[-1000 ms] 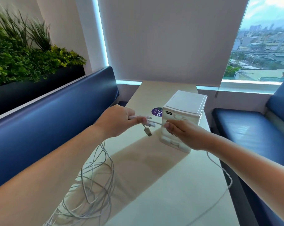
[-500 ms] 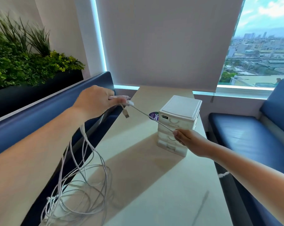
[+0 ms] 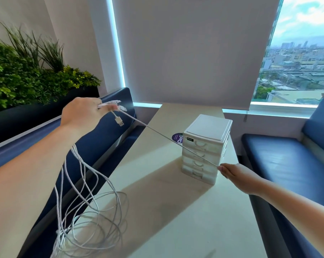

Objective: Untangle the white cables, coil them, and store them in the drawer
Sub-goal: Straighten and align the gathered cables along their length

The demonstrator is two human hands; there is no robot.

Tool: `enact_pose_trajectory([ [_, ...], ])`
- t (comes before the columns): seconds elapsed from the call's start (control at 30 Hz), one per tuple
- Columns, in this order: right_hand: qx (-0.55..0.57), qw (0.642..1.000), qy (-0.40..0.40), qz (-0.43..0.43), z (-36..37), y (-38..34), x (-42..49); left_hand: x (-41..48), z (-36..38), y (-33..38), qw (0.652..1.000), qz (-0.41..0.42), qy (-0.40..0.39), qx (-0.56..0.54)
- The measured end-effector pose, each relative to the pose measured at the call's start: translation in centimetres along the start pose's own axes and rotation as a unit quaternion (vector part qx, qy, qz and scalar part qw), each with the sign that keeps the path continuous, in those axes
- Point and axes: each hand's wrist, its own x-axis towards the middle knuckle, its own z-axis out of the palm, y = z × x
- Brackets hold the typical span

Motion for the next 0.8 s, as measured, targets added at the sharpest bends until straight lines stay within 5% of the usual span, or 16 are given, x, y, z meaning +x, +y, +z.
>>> enact_pose_trajectory([
  [0.37,0.044,0.990,-0.089,0.105,2.4,2.4,0.6,1.6,-1.7,0.9,1.000,-0.017,0.015,0.006],
  [0.8,0.050,0.986,-0.060,0.149,2.1,4.1,0.6,1.8,-2.1,0.4,0.999,-0.008,0.031,0.014],
])
